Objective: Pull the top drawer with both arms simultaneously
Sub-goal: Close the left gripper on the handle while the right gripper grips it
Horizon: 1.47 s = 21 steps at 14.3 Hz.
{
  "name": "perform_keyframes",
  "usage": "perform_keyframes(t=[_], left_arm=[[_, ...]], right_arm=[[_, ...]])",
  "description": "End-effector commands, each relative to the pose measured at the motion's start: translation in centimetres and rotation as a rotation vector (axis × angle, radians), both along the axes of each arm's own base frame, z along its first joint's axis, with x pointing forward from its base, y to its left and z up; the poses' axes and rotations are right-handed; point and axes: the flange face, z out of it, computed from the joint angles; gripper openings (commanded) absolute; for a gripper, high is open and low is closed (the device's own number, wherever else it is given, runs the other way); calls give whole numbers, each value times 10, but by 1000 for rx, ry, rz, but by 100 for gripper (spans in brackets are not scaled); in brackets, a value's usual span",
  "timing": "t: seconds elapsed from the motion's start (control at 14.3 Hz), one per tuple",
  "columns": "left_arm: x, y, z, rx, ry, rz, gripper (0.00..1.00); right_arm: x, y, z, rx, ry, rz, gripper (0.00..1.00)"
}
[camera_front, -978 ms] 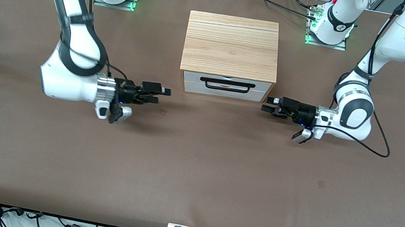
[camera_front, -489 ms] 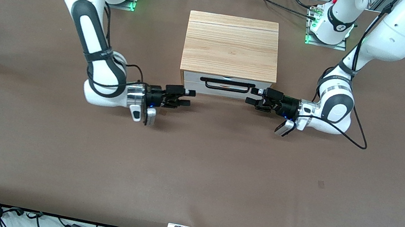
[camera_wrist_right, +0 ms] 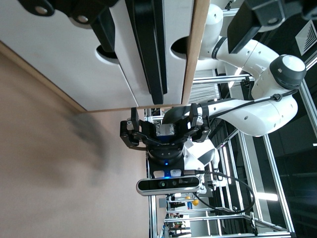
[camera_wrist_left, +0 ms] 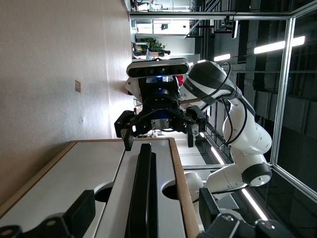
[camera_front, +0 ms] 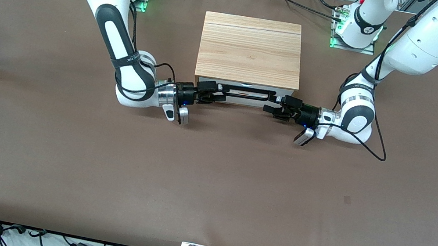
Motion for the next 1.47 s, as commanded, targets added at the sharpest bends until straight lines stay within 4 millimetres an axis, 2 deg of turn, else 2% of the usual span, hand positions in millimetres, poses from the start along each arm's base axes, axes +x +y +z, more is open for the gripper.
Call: perform_keyframes(t=[0.0,0.14,0.21,0.28,0.35,0.42,0.7,0.91,1.4], left_arm=[[-12,-10,2,-40,-47,20,69],[-18,-10,-3,-44,-60,28,52],[-18,-9,-3,-45,-67,33,51],[-19,-9,-4,-46,-69,33,48],[-19,-10,-5,-46,-69,33,43],[-20,-10,-7,-47,-64,34,40],[-22,-11,-9,-47,-59,31,29],[-24,-11,-11,-47,-58,30,27],[-19,-14,-22,-68,-23,98,22]], right_arm=[[-10,-1,-12,25,15,0,100],[-10,1,-11,26,5,5,97],[-11,4,-9,27,-1,16,82],[-15,10,-9,27,2,26,72],[-15,10,-9,27,5,25,40],[-14,9,-9,26,1,25,39],[-14,9,-9,26,0,25,12],[-14,10,-9,25,-3,23,2],[-8,11,-6,27,-11,16,0]])
